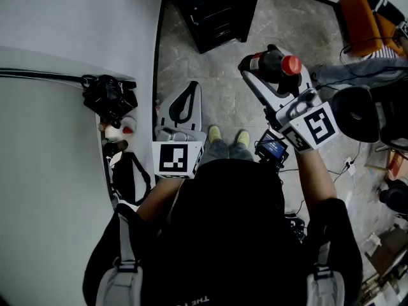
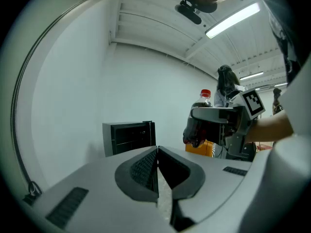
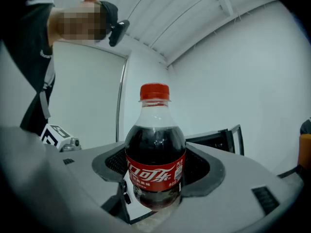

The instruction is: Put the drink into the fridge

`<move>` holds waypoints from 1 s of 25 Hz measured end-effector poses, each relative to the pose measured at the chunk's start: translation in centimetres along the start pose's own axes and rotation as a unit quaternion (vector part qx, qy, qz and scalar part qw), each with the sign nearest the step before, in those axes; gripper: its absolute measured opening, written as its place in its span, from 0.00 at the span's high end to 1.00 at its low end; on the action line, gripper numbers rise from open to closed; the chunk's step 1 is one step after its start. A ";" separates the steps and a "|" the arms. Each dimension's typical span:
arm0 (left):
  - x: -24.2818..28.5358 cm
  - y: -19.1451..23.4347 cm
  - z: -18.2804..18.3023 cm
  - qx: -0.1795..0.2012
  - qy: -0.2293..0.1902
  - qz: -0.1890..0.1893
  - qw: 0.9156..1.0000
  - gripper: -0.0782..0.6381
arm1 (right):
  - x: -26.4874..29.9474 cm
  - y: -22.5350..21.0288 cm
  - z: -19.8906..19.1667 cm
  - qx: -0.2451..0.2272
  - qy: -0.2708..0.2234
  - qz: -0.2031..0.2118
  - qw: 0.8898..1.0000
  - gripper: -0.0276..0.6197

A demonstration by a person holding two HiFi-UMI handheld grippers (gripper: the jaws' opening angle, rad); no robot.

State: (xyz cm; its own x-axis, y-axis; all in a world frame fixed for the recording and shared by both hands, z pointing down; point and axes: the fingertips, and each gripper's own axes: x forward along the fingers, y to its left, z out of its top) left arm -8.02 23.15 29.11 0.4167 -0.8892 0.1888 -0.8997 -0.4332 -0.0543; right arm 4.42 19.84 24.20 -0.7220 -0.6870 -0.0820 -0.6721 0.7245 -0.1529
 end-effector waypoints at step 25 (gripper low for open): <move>-3.3 4.9 -0.2 -0.023 -0.032 0.004 0.999 0.87 | -0.3 5.8 -4.2 0.044 0.018 -0.044 0.998 0.48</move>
State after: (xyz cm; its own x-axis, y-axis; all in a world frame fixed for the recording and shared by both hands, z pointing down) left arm -13.85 23.97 28.43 0.4161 -0.9005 0.1264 -0.9071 -0.4207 -0.0107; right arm 0.01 24.46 27.42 -0.6676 -0.7440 -0.0283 -0.7172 0.6528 -0.2440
